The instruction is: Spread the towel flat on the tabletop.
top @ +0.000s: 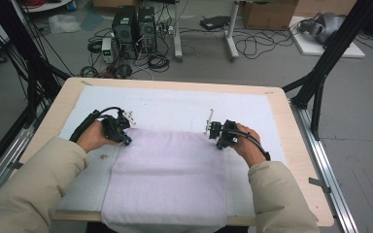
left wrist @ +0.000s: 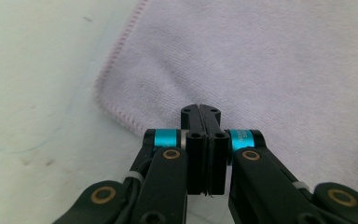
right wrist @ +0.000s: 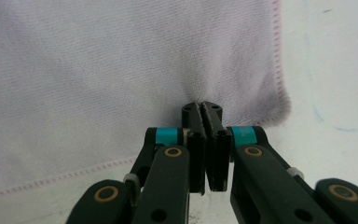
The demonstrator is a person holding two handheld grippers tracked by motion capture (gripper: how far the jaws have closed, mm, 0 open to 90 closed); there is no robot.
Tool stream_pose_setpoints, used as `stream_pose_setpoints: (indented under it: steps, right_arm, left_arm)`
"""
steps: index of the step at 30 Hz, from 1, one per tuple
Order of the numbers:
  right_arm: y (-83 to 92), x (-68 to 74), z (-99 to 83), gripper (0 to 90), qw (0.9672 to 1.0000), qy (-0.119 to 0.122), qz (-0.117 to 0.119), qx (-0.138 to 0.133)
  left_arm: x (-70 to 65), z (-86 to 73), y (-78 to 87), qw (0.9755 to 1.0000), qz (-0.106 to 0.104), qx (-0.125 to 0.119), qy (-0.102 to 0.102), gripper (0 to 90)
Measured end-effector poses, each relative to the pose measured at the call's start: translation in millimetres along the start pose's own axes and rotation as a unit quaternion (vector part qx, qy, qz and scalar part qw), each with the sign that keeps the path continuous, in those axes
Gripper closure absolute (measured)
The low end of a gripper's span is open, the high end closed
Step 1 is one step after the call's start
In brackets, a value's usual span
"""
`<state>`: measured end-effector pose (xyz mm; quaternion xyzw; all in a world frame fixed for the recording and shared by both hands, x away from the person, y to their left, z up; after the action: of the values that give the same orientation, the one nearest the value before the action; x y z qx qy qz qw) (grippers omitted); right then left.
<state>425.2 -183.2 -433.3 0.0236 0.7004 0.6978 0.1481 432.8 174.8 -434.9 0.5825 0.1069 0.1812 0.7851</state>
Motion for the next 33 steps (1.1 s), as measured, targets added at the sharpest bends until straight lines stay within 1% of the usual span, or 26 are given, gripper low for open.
stream_pose_setpoints:
  steps: [3,4,5,6,8,9,10,11,12,13,14,15,17,19,20,21,22,23,26,27,28,29,30,31,32,33]
  right_arm:
    - [4.5,-2.5,0.6,89.3,0.9998,-0.004,-0.019,-0.009]
    - [6.8,-3.5,1.0,89.3,0.9995,-0.007,-0.026,-0.015]
    - [10.2,-5.7,1.0,89.4,0.9993,-0.003,-0.035,-0.016]
    - [13.5,-7.3,1.2,89.4,0.9990,-0.007,-0.040,-0.019]
    - [16.1,-9.9,0.8,89.3,0.9990,-0.012,-0.033,-0.029]
    - [15.4,-8.7,0.7,89.1,0.9992,-0.016,-0.028,-0.022]
    - [13.0,-8.1,0.9,87.2,0.9994,-0.014,-0.022,-0.021]
    - [10.9,-7.4,0.5,82.9,0.9997,-0.013,-0.010,-0.017]
    - [9.2,-8.3,0.5,76.6,0.9996,-0.011,-0.021,-0.015]
    - [9.3,-9.5,0.2,75.1,0.9993,-0.020,-0.022,-0.023]
    - [10.0,-10.6,-0.3,75.1,0.9991,-0.023,-0.015,-0.033]
    - [12.0,-12.9,-1.4,74.2,0.9985,-0.028,-0.023,-0.040]
    - [13.0,-16.9,-3.4,73.7,0.9975,-0.041,-0.032,-0.047]
    - [11.2,-22.0,-5.0,73.4,0.9967,-0.051,-0.047,-0.043]
    - [9.1,-24.6,-5.0,73.5,0.9965,-0.054,-0.044,-0.046]
    - [7.2,-25.4,-4.3,73.9,0.9963,-0.061,-0.040,-0.046]
    - [3.9,-26.7,-2.7,74.5,0.9968,-0.055,-0.038,-0.044]
    - [0.8,-27.2,-1.0,74.6,0.9975,-0.049,-0.033,-0.038]
    - [-5.0,-26.3,2.3,74.6,0.9983,-0.047,-0.026,-0.023]
    - [-6.9,-27.7,3.2,74.8,0.9986,-0.040,-0.028,-0.022]
    - [-7.2,-28.1,4.2,75.7,0.9988,-0.040,-0.021,-0.019]
    - [-7.4,-28.5,5.2,77.8,0.9987,-0.043,-0.018,-0.017]
    - [-7.8,-29.9,6.0,81.6,0.9993,-0.034,-0.010,-0.013]
    - [-7.8,-30.2,7.8,88.2,0.9994,-0.033,0.002,-0.006]
    - [-8.3,-30.9,9.6,89.5,0.9997,-0.026,0.003,0.000]
    - [-8.3,-31.3,11.2,89.9,0.9997,-0.022,0.003,0.007]
  left_arm:
    - [4.0,-0.6,7.0,0.9997,0.012,-0.019,0.013,89.1]
    - [5.4,-0.4,9.9,0.9995,0.015,-0.022,0.015,89.1]
    - [6.1,0.4,12.3,0.9992,0.017,-0.030,0.021,89.0]
    - [7.5,1.0,14.8,0.9990,0.018,-0.032,0.023,89.0]
    - [8.5,1.3,14.7,0.9993,0.007,-0.031,0.021,88.7]
    - [8.5,1.6,11.9,0.9993,0.005,-0.029,0.024,88.0]
    - [9.5,1.5,8.9,0.9995,0.005,-0.021,0.024,84.2]
    - [10.4,2.1,5.2,0.9993,0.011,-0.022,0.028,72.5]
    - [12.9,2.4,3.8,0.9993,0.019,-0.016,0.027,64.2]
    - [14.3,2.6,3.8,0.9992,0.022,-0.020,0.028,61.9]
    - [16.6,3.2,4.4,0.9986,0.031,-0.030,0.031,61.4]
    - [17.9,3.5,5.1,0.9982,0.034,-0.034,0.034,60.1]
    - [21.9,3.6,6.0,0.9982,0.034,-0.035,0.034,60.8]
    - [24.8,4.2,3.0,0.9981,0.033,-0.034,0.040,63.6]
    - [26.3,4.8,0.9,0.9981,0.033,-0.033,0.041,64.5]
    - [26.9,5.7,-2.2,0.9979,0.030,-0.031,0.049,65.8]
    - [26.7,6.9,-5.5,0.9979,0.027,-0.029,0.051,68.9]
    - [27.5,7.3,-6.6,0.9986,0.028,-0.018,0.042,69.9]
    - [28.2,10.0,-8.3,0.9989,0.027,-0.008,0.038,73.4]
    - [27.9,10.7,-8.9,0.9986,0.027,-0.010,0.045,75.0]
    - [28.3,11.2,-9.0,0.9985,0.029,-0.009,0.045,78.3]
    - [29.0,11.6,-9.0,0.9985,0.031,-0.008,0.045,82.4]
    - [29.6,12.0,-9.1,0.9984,0.030,-0.007,0.047,85.3]
    - [30.3,12.5,-9.0,0.9985,0.029,-0.004,0.046,86.5]
    - [30.0,13.4,-8.5,0.9985,0.030,0.000,0.047,87.3]
    - [29.8,13.8,-8.2,0.9986,0.031,0.003,0.042,88.1]
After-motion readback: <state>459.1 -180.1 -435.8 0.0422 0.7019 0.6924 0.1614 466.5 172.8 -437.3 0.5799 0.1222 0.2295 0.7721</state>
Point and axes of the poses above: each handheld gripper's, and its own axes: y roughly backward along the jaws, z roughly out of its top, x roughly to its left, the point moved 3 cm from there along -y, roughly forward along the jaws, and after that the axes turned 4 degrees about x, right-handed, at the moved point
